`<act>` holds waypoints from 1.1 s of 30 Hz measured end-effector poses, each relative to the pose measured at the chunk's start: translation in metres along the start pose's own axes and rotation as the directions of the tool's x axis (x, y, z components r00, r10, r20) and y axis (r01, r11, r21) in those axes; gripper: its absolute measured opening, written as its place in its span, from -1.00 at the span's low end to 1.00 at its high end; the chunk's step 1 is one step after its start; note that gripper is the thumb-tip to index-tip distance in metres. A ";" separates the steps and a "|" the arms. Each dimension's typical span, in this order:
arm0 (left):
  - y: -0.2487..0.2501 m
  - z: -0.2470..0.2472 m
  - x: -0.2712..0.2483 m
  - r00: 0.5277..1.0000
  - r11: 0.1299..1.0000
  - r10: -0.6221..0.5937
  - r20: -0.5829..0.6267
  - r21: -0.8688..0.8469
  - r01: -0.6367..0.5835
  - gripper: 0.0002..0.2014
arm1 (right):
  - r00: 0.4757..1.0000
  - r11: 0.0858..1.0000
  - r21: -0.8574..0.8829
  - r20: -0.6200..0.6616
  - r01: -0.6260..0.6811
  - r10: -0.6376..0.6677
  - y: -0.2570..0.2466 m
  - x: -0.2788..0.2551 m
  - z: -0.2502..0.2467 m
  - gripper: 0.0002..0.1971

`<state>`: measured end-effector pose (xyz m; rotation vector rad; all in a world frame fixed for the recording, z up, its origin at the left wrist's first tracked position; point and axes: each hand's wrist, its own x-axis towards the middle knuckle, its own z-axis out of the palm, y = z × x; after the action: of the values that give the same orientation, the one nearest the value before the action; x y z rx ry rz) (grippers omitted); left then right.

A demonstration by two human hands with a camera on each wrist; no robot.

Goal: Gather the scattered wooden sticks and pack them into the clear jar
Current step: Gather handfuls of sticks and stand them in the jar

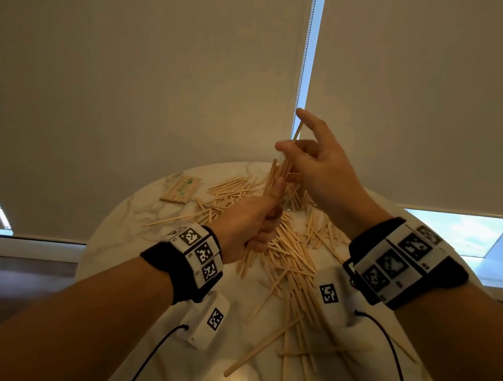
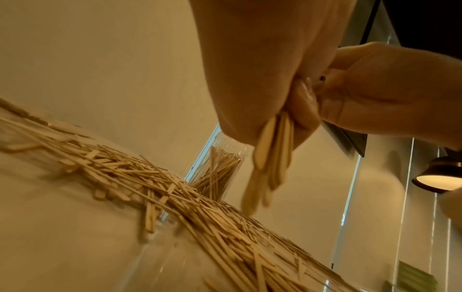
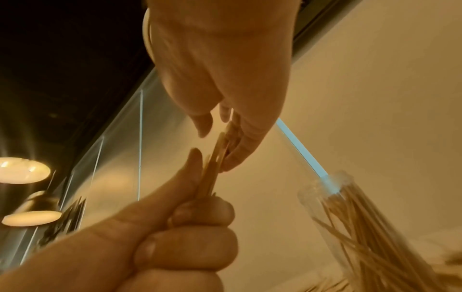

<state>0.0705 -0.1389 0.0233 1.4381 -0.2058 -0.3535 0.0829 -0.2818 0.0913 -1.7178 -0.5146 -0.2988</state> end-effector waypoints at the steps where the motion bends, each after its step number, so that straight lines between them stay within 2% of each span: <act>1: -0.001 0.001 -0.001 1.000 1.000 0.010 0.003 0.005 -0.010 -0.45 | 0.999 0.997 -0.073 -0.004 0.033 -0.033 0.000 0.001 0.001 -0.51; 4: -0.003 0.006 -0.003 0.999 0.999 0.051 -0.007 -0.005 -0.051 -0.51 | 0.997 0.978 -0.195 -0.021 0.067 -0.072 0.003 0.002 0.001 -0.71; 8: 0.001 0.011 -0.008 0.997 0.997 0.069 -0.019 -0.022 -0.069 -0.61 | 0.997 0.951 -0.301 -0.007 0.073 -0.079 -0.004 -0.002 -0.002 -0.54; 11: 0.007 0.014 -0.010 0.998 0.998 0.054 0.012 -0.024 -0.054 -0.60 | 0.996 0.910 -0.406 0.025 0.087 -0.084 -0.010 -0.002 -0.006 -0.58; 15: 0.011 0.018 -0.016 0.998 0.998 0.060 -0.003 -0.015 -0.060 -0.63 | 0.988 0.917 -0.388 0.154 0.091 -0.033 -0.014 -0.005 -0.004 -0.81; 17: 0.013 0.020 -0.019 0.997 0.997 0.075 -0.018 0.013 -0.074 -0.62 | 0.990 0.909 -0.405 0.129 0.099 -0.050 -0.017 -0.010 -0.001 -0.78; 19: 0.015 0.024 -0.022 0.997 0.996 0.080 -0.021 0.050 -0.079 -0.62 | 0.990 0.856 -0.499 0.101 0.132 -0.093 -0.020 -0.014 0.000 -0.74; 22: 0.015 0.030 -0.026 0.997 0.995 0.072 -0.020 0.064 -0.071 -0.64 | 0.979 0.781 -0.614 0.204 0.117 0.013 -0.022 -0.019 0.001 -0.72; 25: 0.014 0.029 -0.031 0.994 0.993 0.095 -0.044 0.070 -0.092 -0.67 | 0.963 0.839 -0.536 0.263 0.091 0.064 -0.026 -0.028 -0.004 -0.67; 27: 0.014 0.020 -0.034 0.990 0.987 0.101 -0.096 0.135 -0.087 -0.71 | 0.980 0.871 -0.491 0.186 0.025 0.077 -0.023 -0.040 -0.012 -0.61; 28: 0.014 0.013 -0.037 0.987 0.972 0.100 -0.125 0.222 -0.071 -0.72 | 0.988 0.861 -0.509 0.136 0.004 0.076 -0.022 -0.048 -0.017 -0.62; 29: 0.013 0.005 -0.042 0.985 0.938 0.098 -0.142 0.344 -0.043 -0.73 | 0.990 0.835 -0.550 0.115 -0.004 0.081 -0.019 -0.057 -0.022 -0.68; 31: 0.009 -0.012 -0.054 0.990 0.789 0.066 -0.122 0.614 0.023 -0.69 | 0.959 0.741 -0.671 0.208 -0.004 0.193 -0.010 -0.077 -0.034 -0.86; 32: 0.005 -0.017 -0.061 0.996 0.672 0.024 -0.083 0.739 0.045 -0.67 | 0.906 0.677 -0.735 0.294 0.011 0.305 -0.004 -0.087 -0.039 -0.91; 33: 0.000 -0.019 -0.068 0.999 0.530 -0.031 -0.036 0.847 0.047 -0.68 | 0.823 0.613 -0.789 0.371 0.035 0.430 0.003 -0.098 -0.043 -0.92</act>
<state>0.0135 -0.0966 0.0253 2.4430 -0.3656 -0.2792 0.0026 -0.3408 0.0522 -2.7374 -0.6231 0.1987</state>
